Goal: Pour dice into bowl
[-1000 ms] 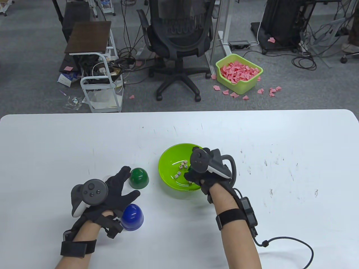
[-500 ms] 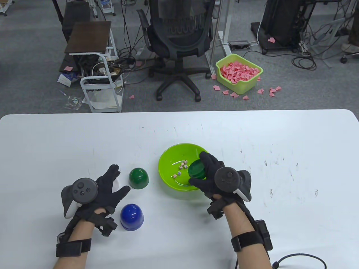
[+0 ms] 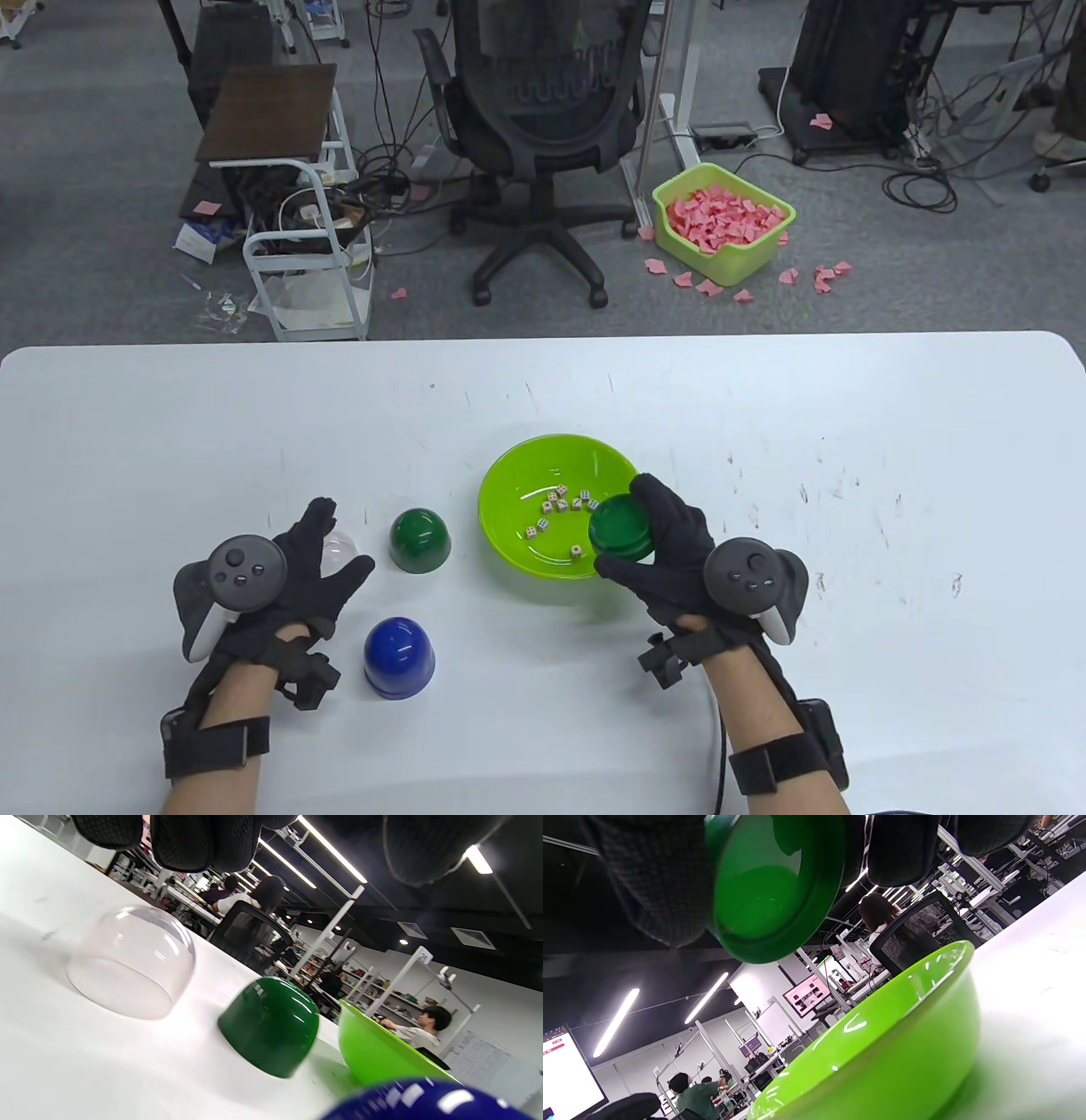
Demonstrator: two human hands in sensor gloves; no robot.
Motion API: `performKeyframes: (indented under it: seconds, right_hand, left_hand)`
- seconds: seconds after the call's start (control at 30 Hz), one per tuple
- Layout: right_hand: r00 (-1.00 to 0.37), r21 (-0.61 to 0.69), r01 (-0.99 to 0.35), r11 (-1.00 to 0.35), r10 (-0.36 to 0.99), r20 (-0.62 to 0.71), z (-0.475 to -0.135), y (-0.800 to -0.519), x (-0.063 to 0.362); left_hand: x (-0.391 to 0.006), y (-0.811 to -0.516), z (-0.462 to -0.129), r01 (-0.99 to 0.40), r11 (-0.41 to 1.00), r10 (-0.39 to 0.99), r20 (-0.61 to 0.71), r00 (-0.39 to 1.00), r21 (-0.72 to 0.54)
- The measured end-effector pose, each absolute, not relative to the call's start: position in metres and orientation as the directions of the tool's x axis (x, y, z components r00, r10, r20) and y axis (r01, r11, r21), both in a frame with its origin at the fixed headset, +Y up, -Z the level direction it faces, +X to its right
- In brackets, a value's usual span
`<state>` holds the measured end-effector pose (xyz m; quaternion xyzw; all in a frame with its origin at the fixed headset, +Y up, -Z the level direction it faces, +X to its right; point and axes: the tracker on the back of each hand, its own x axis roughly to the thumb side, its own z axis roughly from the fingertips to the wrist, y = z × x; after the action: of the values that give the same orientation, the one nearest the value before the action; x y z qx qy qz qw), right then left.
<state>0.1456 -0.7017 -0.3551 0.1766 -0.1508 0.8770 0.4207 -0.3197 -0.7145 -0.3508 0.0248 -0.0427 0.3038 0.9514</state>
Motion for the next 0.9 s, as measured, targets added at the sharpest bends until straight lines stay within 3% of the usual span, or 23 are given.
performKeyframes:
  seconds: [0.2,0.4,0.6,0.9]
  right_hand:
    - [-0.575,-0.142,-0.803,-0.579,0.689,0.441,-0.351,-0.701,0.151]
    - [-0.583,-0.146,-0.794,-0.590,0.672,0.456,-0.345,-0.699,0.146]
    - [-0.586,-0.128,-0.787,-0.604,0.665,0.463,-0.344,-0.701,0.141]
    - [-0.587,-0.120,-0.785,-0.608,0.669,0.456,-0.343,-0.701,0.141]
  left_hand:
    - [-0.329,-0.711,-0.368,-0.421,0.907,0.421,0.011,0.907,-0.023]
    - [-0.321,-0.724,-0.398,-0.155,0.961,0.151,-0.036,0.988,-0.230]
    - [-0.309,-0.737,-0.414,-0.029,0.930,0.008,-0.059,0.998,-0.365]
    - [-0.302,-0.740,-0.417,0.019,0.944,-0.030,-0.028,0.999,-0.330]
